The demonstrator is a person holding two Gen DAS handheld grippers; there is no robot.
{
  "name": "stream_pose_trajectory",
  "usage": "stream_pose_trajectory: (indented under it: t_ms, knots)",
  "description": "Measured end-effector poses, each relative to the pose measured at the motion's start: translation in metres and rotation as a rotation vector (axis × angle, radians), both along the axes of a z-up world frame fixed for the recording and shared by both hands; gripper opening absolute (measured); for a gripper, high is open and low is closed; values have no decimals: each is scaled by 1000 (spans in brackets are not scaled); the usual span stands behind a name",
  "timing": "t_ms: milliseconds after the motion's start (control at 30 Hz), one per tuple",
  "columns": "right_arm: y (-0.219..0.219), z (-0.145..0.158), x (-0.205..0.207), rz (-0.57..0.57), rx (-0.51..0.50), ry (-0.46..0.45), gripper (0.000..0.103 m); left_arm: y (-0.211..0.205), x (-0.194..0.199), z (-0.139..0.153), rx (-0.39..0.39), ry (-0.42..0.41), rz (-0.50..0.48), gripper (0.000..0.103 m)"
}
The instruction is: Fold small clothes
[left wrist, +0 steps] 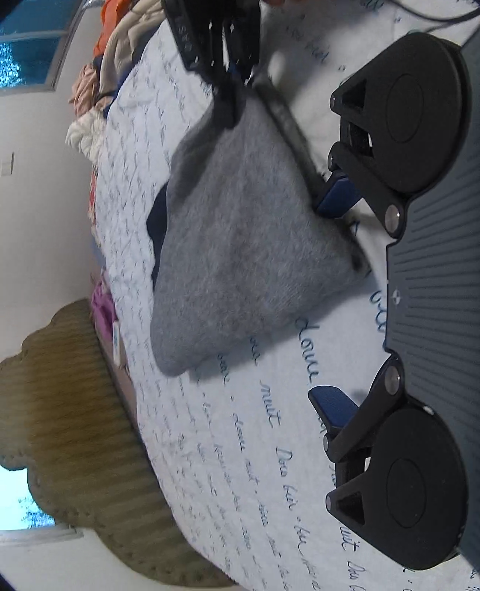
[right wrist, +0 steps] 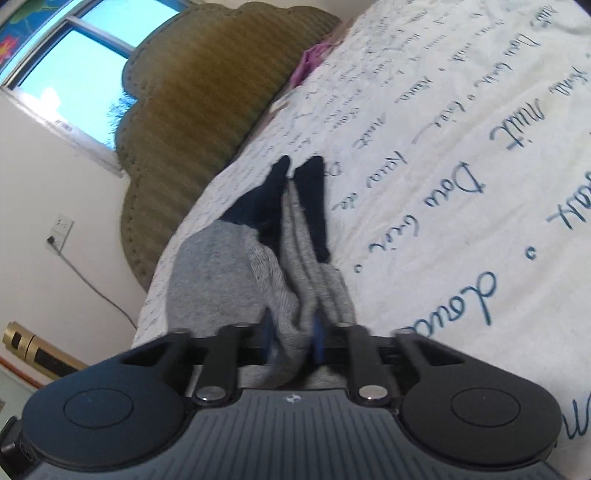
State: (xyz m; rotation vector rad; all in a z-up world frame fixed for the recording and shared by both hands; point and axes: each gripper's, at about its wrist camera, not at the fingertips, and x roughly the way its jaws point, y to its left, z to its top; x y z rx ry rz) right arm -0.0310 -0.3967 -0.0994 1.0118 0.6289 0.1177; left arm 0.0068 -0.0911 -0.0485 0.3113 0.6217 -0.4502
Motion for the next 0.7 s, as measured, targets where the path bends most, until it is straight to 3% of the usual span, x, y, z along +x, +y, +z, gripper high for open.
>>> stream_pose_trajectory:
  t_ms: [133, 233, 300, 467, 533, 567, 600, 633, 700]
  knots:
    - [1, -4, -3, 10, 46, 4, 9, 15, 4, 2, -42, -25, 103, 96]
    - [10, 3, -7, 46, 20, -1, 9, 22, 0, 2, 17, -79, 159, 96]
    - [16, 5, -7, 57, -59, 14, 9, 26, 3, -3, 13, -29, 150, 95]
    - [7, 5, -9, 67, -46, 47, 11, 35, -1, 15, -57, 35, 104, 96]
    - [3, 20, -14, 73, -135, 43, 19, 39, -3, 30, -85, 32, 73, 98]
    - [2, 30, -16, 64, -194, 37, 32, 39, -4, 37, -98, 24, 61, 101]
    - [0, 40, -15, 46, -255, 28, 54, 40, -4, 44, -108, 15, 50, 102]
    - [-1, 50, -12, 37, -312, 5, 62, 38, -1, 50, -115, 10, 42, 103]
    - [0, 65, 5, 65, -384, -55, 64, 32, 11, 58, -126, 12, 31, 103]
